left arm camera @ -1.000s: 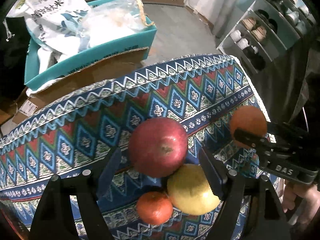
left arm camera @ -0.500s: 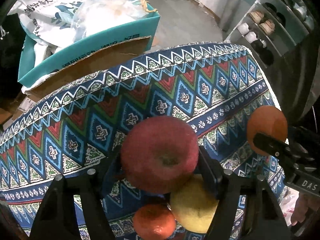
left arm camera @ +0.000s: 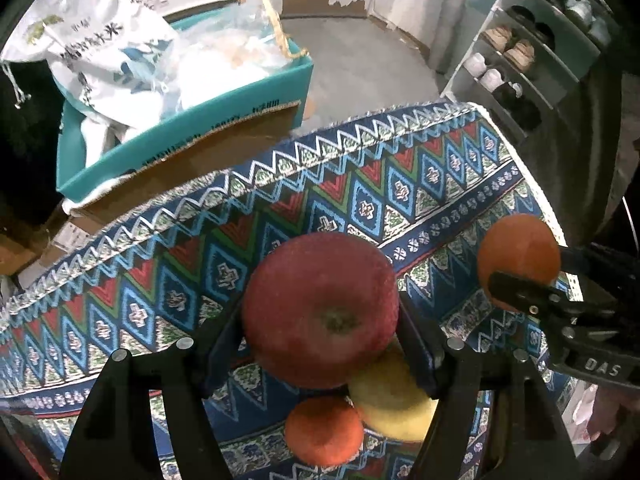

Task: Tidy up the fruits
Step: 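Grasp the red apple with the left tool while the right tool grasps the orange, then carry the red apple with the left tool while the right tool carries the orange toward the bowl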

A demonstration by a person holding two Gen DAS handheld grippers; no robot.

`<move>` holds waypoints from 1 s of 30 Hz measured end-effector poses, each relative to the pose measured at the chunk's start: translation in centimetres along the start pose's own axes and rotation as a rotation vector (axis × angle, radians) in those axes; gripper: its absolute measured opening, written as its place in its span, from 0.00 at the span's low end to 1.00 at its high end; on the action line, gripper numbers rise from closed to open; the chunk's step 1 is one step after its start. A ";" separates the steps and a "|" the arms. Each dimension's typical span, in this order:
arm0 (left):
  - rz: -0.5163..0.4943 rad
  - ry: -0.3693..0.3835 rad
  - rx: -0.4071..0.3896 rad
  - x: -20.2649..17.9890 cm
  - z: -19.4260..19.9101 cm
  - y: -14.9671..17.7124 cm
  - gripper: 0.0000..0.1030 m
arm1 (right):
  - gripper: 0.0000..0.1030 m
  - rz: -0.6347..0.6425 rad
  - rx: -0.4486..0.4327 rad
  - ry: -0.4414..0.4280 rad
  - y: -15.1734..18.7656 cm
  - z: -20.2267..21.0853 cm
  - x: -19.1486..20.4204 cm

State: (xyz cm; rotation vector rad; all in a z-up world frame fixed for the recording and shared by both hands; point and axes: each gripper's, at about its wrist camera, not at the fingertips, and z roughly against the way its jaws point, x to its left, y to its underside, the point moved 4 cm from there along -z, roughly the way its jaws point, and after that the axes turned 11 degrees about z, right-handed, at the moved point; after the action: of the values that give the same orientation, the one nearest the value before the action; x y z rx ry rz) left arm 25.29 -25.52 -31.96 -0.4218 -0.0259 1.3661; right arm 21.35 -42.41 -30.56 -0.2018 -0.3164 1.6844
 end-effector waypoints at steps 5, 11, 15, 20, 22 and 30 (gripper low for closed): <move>-0.015 -0.001 -0.036 0.1 1.9 0.0 0.72 | 0.66 0.007 -0.023 0.003 -0.1 0.9 0.4; -0.022 -0.006 -0.072 0.3 4.0 0.3 0.72 | 0.66 0.036 -0.064 0.004 -0.4 2.8 1.6; -0.017 -0.005 -0.088 0.5 5.4 0.8 0.72 | 0.66 0.060 -0.093 0.005 -0.5 4.3 2.5; -0.039 -0.010 -0.114 0.7 7.2 1.5 0.72 | 0.66 0.075 -0.128 -0.011 -0.7 6.0 3.4; -0.039 -0.003 -0.120 0.8 8.0 1.8 0.72 | 0.66 0.087 -0.142 -0.015 -0.8 6.8 3.9; -0.029 0.012 -0.142 1.7 11.3 2.8 0.72 | 0.66 0.138 -0.187 -0.032 -0.7 9.4 6.0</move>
State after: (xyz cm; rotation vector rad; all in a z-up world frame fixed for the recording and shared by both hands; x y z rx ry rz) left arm 20.06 -20.37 -22.78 -0.5468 -0.1192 1.3375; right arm 18.30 -37.28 -21.18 -0.3428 -0.4943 1.7957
